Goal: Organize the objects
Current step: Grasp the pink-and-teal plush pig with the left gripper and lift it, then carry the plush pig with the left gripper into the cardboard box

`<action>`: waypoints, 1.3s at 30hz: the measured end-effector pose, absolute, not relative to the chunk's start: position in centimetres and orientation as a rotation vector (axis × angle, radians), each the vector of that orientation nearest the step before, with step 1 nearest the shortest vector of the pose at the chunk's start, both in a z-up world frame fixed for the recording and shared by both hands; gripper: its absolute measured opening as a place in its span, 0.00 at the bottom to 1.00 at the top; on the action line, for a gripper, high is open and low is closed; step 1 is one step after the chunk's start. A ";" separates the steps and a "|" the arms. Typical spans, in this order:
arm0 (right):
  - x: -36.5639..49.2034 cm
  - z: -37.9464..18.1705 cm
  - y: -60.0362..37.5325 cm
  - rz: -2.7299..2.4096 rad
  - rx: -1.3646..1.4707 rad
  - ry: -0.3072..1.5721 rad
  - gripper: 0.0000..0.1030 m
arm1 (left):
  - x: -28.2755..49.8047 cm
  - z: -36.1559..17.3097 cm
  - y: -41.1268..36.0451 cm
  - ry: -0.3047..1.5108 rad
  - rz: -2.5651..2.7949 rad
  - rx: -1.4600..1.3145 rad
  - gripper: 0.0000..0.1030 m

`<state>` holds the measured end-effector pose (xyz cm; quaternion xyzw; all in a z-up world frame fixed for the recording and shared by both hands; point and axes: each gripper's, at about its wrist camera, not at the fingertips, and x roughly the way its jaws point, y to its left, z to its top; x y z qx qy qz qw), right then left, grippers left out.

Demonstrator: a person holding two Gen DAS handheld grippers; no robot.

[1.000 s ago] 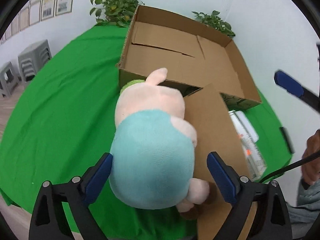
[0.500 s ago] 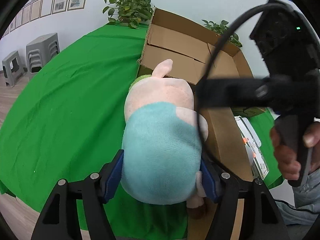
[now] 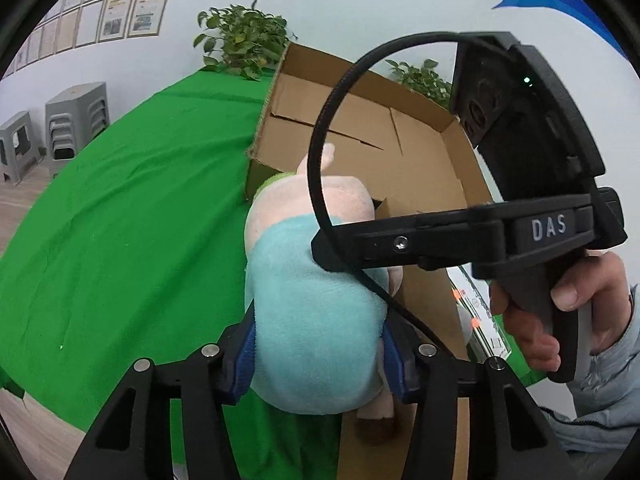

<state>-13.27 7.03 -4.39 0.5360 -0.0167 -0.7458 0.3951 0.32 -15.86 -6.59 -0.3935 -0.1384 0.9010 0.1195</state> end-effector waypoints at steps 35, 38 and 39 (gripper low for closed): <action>-16.7 16.5 16.1 -2.329 0.468 -0.186 0.58 | -7.6 22.1 -2.3 0.121 2.768 -0.336 0.46; -17.7 17.8 15.7 -2.343 0.410 -0.153 0.56 | -8.2 25.5 -1.1 0.141 2.779 -0.289 0.46; -18.3 18.2 15.5 -2.342 0.399 -0.143 0.55 | -8.6 26.5 -0.9 0.143 2.784 -0.284 0.46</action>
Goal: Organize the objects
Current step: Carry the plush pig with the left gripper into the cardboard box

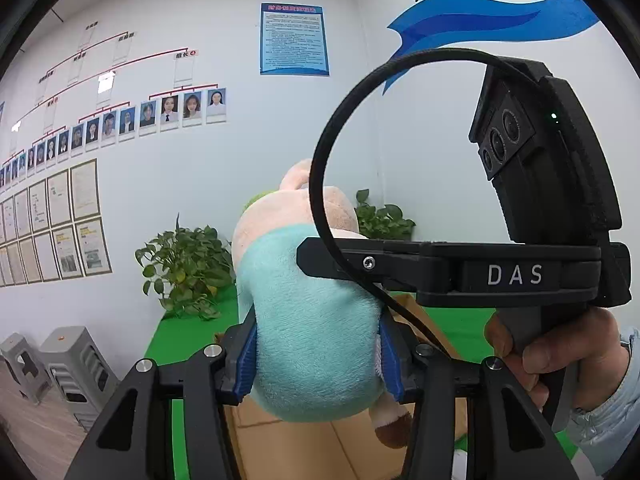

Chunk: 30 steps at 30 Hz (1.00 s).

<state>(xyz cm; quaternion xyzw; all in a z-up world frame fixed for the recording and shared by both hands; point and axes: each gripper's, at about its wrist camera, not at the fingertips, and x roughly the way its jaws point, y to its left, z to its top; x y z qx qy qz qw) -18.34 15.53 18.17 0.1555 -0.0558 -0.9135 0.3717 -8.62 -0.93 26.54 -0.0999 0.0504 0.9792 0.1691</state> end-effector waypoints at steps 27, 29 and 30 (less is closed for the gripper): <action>-29.3 -1.9 10.0 -2.110 0.850 -0.219 0.53 | -22.5 -2.0 -9.9 -0.077 2.733 -1.028 0.46; -29.6 -2.2 9.9 -2.109 0.861 -0.220 0.51 | -23.4 -3.1 -10.4 -0.071 2.735 -1.054 0.46; -29.7 -2.3 9.9 -2.108 0.858 -0.214 0.51 | -23.2 -3.6 -10.4 -0.066 2.736 -1.061 0.46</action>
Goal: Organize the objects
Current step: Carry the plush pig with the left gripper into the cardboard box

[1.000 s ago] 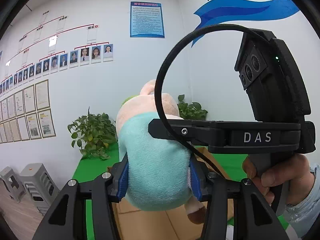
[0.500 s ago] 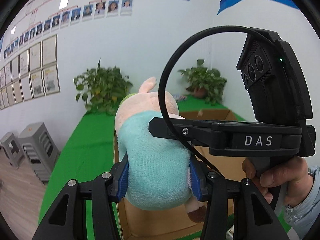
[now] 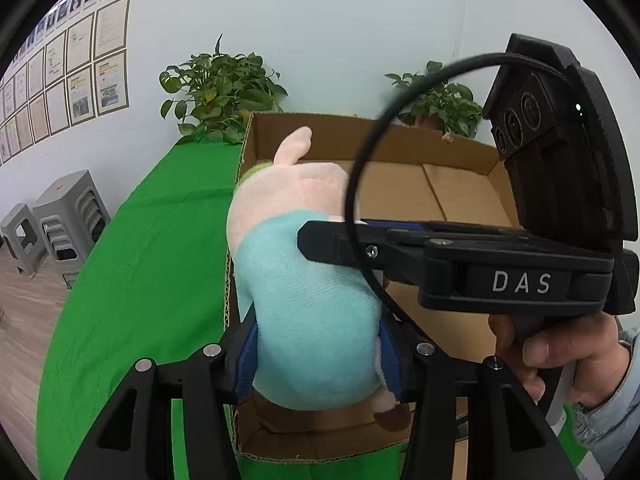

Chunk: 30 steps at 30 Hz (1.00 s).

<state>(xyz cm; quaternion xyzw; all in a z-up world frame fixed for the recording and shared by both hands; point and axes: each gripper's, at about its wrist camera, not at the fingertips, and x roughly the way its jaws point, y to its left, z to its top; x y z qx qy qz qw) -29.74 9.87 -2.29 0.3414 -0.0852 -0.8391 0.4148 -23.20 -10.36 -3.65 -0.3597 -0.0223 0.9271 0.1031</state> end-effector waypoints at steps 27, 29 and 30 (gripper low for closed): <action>-29.4 -4.4 9.5 -2.179 0.971 -0.114 0.59 | -22.3 -5.6 -13.1 -0.263 2.647 -1.240 0.31; -29.8 -4.3 9.8 -2.155 1.016 -0.168 0.66 | -22.4 -5.7 -13.7 -0.282 2.655 -1.235 0.31; -30.0 -4.2 10.1 -2.143 1.041 -0.189 0.67 | -22.3 -5.7 -14.0 -0.295 2.657 -1.230 0.31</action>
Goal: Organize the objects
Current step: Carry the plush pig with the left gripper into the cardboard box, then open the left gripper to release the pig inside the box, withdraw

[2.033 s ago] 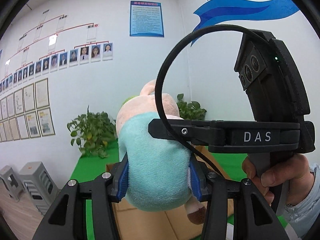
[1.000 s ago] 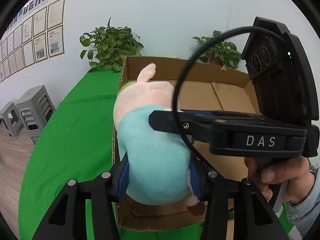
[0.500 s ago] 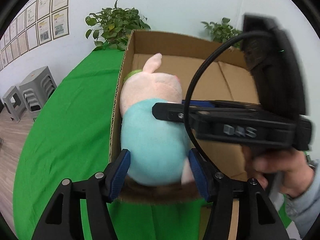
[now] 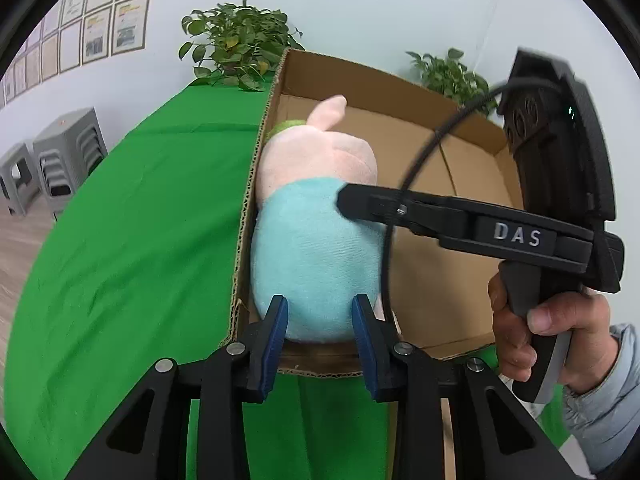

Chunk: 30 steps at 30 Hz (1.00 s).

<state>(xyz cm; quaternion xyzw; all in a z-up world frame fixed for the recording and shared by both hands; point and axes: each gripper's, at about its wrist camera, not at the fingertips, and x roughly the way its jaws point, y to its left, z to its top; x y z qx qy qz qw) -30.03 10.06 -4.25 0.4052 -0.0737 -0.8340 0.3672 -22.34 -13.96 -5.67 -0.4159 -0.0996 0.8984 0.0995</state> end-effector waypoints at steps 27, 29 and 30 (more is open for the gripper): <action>-15.4 1.9 17.2 -2.698 0.875 -0.019 0.99 | -13.9 2.5 -12.7 -0.076 2.859 -0.821 0.88; -14.2 1.8 17.8 -2.704 0.876 -0.067 0.99 | -12.4 3.3 -11.5 -0.045 2.856 -0.815 0.92; -13.8 1.8 18.1 -2.709 0.877 -0.088 0.99 | -12.0 3.4 -11.0 -0.039 2.850 -0.813 0.92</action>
